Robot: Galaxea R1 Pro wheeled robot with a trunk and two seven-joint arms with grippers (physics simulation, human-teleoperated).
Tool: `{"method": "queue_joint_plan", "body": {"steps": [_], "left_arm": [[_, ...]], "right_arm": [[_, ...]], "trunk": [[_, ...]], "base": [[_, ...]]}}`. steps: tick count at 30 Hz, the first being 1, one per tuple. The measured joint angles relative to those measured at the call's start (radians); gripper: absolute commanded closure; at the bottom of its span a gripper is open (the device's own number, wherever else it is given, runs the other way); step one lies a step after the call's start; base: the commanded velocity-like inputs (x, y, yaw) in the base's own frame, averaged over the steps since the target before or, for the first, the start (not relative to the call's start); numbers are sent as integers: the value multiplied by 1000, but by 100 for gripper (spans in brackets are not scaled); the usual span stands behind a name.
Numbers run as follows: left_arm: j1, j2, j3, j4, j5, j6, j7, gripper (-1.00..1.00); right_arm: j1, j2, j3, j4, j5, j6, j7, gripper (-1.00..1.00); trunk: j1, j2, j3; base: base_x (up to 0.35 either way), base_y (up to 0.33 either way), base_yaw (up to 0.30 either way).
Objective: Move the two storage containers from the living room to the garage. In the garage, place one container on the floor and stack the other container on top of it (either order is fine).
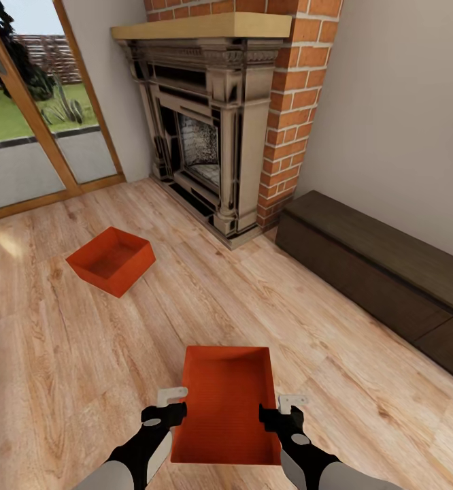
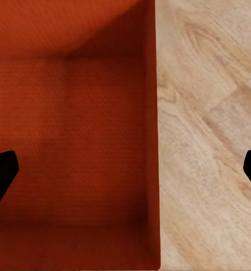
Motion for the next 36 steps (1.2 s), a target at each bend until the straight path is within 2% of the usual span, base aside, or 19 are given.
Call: {"method": "queue_joint_plan", "body": {"steps": [19,22,36], "left_arm": [[0,0,-4,2,-7,2,5,-100],[0,0,-6,2,-7,2,5,-100],[0,0,-7,2,-7,2,5,-100]], "right_arm": [[0,-2,0,2,4,-30,0,-100],[0,-17,0,2,7,-34,0,-100],[0,-27,1,2,12,-39,0,-100]], "trunk": [[73,-133,-60],[84,-154,-69],[138,-252,-113]], "base": [[0,0,0],[0,0,0],[0,0,0]]}}
